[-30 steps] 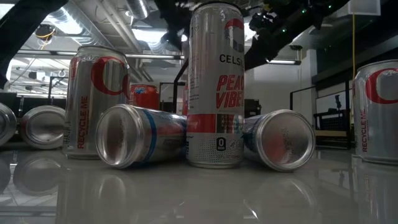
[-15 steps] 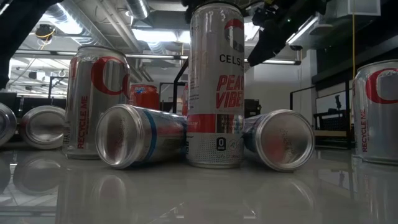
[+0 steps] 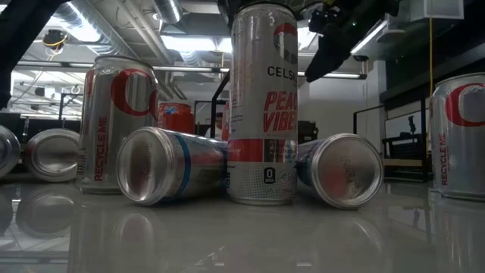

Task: Place canned beverage on shelf
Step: Put the top black soda can on the shelf

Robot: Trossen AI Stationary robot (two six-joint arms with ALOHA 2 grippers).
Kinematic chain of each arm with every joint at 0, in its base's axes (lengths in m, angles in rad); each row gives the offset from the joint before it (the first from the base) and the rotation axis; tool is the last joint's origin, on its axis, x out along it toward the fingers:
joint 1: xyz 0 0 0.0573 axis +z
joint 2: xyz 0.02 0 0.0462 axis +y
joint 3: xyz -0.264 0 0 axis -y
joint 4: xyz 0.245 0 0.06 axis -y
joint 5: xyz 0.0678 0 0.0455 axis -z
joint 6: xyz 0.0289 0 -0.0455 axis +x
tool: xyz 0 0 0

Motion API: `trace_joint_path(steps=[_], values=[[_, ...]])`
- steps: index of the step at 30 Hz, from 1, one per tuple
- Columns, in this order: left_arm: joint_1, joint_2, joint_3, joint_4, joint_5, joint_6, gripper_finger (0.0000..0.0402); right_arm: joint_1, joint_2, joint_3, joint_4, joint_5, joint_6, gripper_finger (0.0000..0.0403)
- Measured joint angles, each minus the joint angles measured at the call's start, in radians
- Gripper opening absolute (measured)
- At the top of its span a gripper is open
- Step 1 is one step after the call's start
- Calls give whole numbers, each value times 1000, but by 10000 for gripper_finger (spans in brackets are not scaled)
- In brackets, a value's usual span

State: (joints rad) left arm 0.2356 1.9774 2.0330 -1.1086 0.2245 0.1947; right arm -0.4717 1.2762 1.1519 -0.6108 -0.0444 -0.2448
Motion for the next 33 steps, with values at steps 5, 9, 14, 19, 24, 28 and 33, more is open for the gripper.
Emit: trace_joint_path(steps=[5,9,14,19,24,28,33], values=[[2,0,-87,32,-1,2,241,0,0,0,1,0,0,383],[2,0,-125,31,-20,2,241,0,0,0,1,0,0,383],[2,-1,-142,35,-51,1,241,0,0,0,2,0,0,383],[2,-2,-143,34,-54,1,242,0,0,0,2,0,0,383],[2,-2,-143,34,-57,1,268,0,0,0,2,-1,0,383],[2,-2,-144,36,-61,1,292,0,0,0,2,-1,0,383],[2,-2,-144,53,-61,1,300,0,0,0,2,-1,0,383]])
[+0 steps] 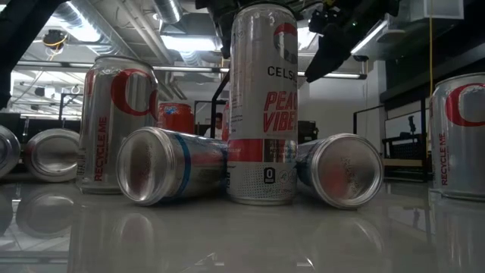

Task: Place canned beverage on shelf
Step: Put the top black soda can on the shelf

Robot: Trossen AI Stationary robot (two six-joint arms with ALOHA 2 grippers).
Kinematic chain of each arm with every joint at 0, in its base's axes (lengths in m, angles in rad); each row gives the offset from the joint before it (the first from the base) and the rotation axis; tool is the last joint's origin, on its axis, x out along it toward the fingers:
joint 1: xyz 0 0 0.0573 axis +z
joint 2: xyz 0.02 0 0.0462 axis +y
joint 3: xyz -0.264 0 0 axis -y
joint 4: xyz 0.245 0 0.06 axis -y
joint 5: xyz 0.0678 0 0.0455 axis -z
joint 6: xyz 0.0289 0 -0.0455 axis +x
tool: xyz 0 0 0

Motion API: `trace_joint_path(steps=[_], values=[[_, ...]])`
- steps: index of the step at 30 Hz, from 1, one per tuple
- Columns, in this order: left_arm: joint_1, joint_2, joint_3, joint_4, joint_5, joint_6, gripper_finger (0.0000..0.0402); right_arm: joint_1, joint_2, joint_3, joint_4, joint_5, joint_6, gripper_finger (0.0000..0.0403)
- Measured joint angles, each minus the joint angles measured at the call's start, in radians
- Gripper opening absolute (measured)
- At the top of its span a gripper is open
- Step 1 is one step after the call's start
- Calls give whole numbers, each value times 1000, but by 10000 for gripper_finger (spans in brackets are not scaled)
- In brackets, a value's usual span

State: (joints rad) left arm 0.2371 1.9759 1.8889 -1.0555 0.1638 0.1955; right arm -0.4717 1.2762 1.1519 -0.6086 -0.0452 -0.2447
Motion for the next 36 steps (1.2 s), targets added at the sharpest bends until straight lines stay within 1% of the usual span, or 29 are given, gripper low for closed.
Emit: trace_joint_path(steps=[17,31,36], values=[[0,0,9,-3,1,-2,302,0,0,0,0,0,0,383],[0,0,136,-12,2,-2,302,0,0,-1,0,0,2,383],[0,0,202,-62,2,0,302,0,0,-1,0,-8,4,383]])
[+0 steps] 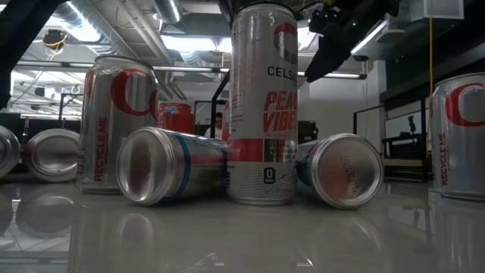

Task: Place canned beverage on shelf
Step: Put the top black soda can on the shelf

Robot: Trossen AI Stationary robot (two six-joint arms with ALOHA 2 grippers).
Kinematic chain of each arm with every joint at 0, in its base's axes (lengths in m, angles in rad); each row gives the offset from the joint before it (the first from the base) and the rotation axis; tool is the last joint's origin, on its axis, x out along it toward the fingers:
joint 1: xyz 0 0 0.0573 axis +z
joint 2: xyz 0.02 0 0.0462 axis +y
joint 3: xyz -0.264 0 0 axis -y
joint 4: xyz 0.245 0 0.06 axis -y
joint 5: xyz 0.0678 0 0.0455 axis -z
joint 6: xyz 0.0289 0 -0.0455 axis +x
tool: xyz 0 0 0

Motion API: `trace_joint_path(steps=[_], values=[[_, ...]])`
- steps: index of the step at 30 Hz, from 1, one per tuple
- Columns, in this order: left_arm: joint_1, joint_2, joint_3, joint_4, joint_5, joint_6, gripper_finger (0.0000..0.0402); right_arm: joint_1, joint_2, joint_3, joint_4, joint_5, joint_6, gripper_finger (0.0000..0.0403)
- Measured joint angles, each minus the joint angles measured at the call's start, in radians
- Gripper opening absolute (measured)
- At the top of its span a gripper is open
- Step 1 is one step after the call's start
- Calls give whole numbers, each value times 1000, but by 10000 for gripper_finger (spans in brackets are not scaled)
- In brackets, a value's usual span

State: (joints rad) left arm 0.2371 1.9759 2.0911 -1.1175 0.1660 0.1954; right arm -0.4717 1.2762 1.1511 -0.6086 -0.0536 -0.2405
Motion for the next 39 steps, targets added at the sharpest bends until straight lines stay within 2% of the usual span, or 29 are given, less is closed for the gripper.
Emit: trace_joint_path(steps=[6,10,13,16,21,27,33,39], values=[[13,-8,119,-129,0,26,302,1,0,0,27,-159,0,383],[34,-64,137,-164,2,36,302,2,0,0,59,-288,0,383],[51,-128,129,-182,1,36,302,16,0,0,104,-332,0,383],[60,-196,87,-183,0,31,302,60,0,0,166,-325,0,383],[58,-329,-65,-144,-34,-5,302,165,1,0,256,-327,-3,383],[59,-525,-380,53,-51,-66,302,255,19,0,354,-302,-4,383],[59,-683,-658,247,-52,-125,302,277,82,0,439,-280,-4,383],[58,-755,-828,364,-52,-166,302,276,157,0,451,-253,-5,383]])
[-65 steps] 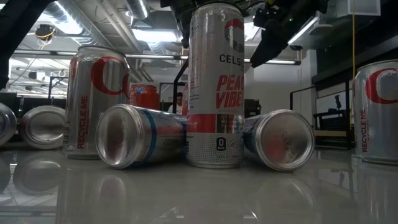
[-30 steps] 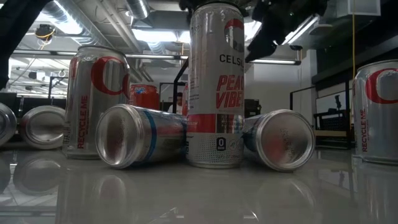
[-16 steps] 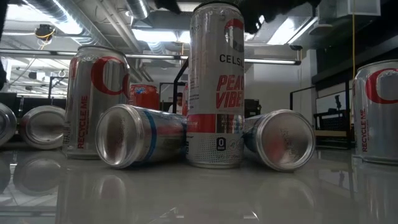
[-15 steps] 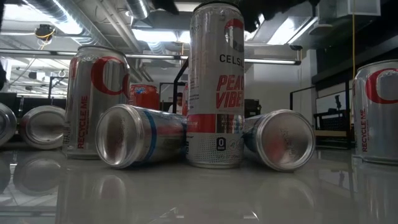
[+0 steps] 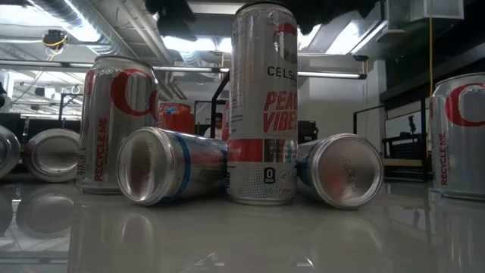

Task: Place canned beverage on shelf
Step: Put the top black soda can on the shelf

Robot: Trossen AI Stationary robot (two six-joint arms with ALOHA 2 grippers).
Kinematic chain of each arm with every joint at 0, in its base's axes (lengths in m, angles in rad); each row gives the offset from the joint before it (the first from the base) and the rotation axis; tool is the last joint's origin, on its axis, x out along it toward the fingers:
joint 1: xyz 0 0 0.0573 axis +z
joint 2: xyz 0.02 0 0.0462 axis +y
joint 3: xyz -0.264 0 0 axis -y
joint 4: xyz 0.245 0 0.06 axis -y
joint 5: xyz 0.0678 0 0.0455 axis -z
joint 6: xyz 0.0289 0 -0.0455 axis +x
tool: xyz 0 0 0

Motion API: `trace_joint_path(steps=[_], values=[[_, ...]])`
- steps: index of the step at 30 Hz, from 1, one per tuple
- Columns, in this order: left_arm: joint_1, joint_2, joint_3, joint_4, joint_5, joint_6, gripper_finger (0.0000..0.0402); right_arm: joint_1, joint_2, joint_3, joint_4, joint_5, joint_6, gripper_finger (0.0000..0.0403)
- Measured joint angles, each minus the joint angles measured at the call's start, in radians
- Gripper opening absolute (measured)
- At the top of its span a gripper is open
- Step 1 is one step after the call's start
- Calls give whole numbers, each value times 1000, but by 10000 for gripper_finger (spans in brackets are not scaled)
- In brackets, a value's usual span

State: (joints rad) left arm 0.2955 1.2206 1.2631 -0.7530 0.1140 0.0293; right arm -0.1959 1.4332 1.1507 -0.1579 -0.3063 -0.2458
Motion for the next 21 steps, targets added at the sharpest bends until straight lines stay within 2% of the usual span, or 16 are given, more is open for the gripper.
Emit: trace_joint_path(steps=[12,21], values=[[1,-5,-125,113,0,-1,302,0,70,1,-1,62,-65,383],[-3,-4,-131,132,1,-1,302,0,124,1,-9,63,-69,383]])
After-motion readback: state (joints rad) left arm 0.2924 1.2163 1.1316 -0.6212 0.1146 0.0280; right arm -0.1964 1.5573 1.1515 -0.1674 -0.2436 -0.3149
